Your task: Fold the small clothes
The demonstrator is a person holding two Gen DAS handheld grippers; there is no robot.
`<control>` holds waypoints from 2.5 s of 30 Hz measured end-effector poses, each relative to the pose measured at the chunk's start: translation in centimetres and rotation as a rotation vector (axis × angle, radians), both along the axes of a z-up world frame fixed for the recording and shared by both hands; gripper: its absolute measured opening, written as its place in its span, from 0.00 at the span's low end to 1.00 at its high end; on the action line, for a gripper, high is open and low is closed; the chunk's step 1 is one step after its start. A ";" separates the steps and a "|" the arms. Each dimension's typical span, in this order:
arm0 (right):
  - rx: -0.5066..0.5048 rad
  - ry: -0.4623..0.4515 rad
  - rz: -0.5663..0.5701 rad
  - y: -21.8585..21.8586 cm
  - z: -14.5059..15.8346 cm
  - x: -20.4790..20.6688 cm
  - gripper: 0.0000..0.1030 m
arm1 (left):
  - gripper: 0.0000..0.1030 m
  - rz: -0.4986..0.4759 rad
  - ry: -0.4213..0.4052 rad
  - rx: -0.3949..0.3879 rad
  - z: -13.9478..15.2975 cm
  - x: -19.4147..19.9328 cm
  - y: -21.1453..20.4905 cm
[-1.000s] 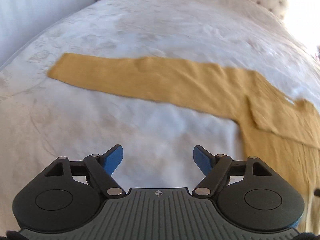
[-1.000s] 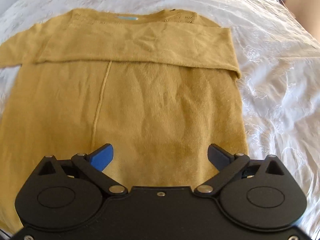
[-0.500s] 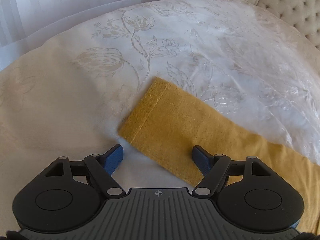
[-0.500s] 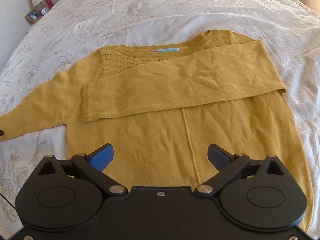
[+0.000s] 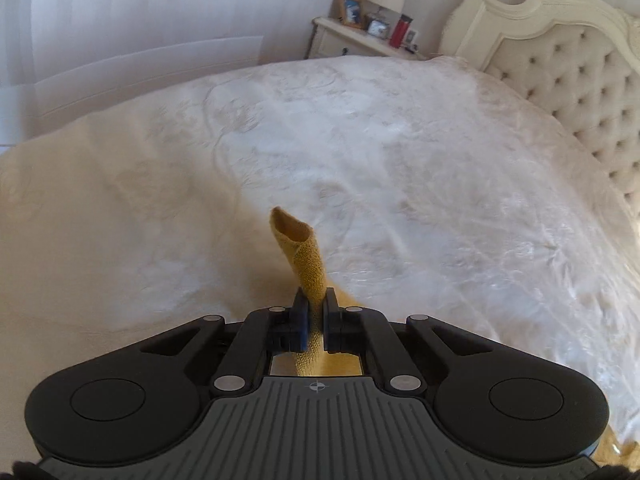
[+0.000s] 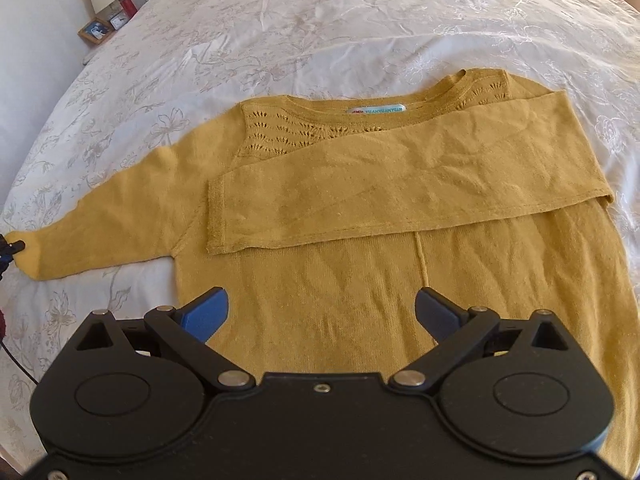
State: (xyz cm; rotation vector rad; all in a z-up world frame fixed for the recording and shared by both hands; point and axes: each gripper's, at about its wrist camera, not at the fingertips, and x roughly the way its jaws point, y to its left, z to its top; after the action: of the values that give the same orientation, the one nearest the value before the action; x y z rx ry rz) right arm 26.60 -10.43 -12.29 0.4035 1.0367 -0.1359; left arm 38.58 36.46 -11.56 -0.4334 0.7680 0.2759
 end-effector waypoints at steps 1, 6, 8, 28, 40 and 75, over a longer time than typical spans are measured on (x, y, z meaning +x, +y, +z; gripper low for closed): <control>0.002 -0.001 0.002 -0.3 -0.1 -0.4 0.97 | 0.06 -0.024 -0.021 0.005 1.0 0.0 -1.0; 0.020 -0.014 0.014 -2.3 -0.5 -2.5 0.96 | 0.06 -0.143 -0.134 0.004 6.3 0.0 -7.3; 0.033 -0.029 0.022 -3.3 -0.7 -3.3 0.96 | 0.06 -0.183 -0.167 0.000 8.1 -0.1 -10.4; 0.080 -0.122 0.060 -19.3 -0.2 -10.6 0.96 | 0.09 -0.560 -0.081 -0.031 4.1 -1.5 -49.7; 0.064 -0.121 0.021 -21.3 -0.7 -9.4 0.95 | 0.49 -0.749 -0.007 0.113 0.3 -6.5 -50.8; 0.117 -0.020 0.126 -21.2 -4.8 6.8 0.15 | 0.78 -0.322 0.337 0.130 -8.6 -3.6 -34.1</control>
State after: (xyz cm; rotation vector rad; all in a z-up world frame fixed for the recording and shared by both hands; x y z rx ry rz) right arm 33.37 -31.64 -17.04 0.4437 1.0500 0.0415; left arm 34.97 2.35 -20.12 -0.1350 1.1279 0.0960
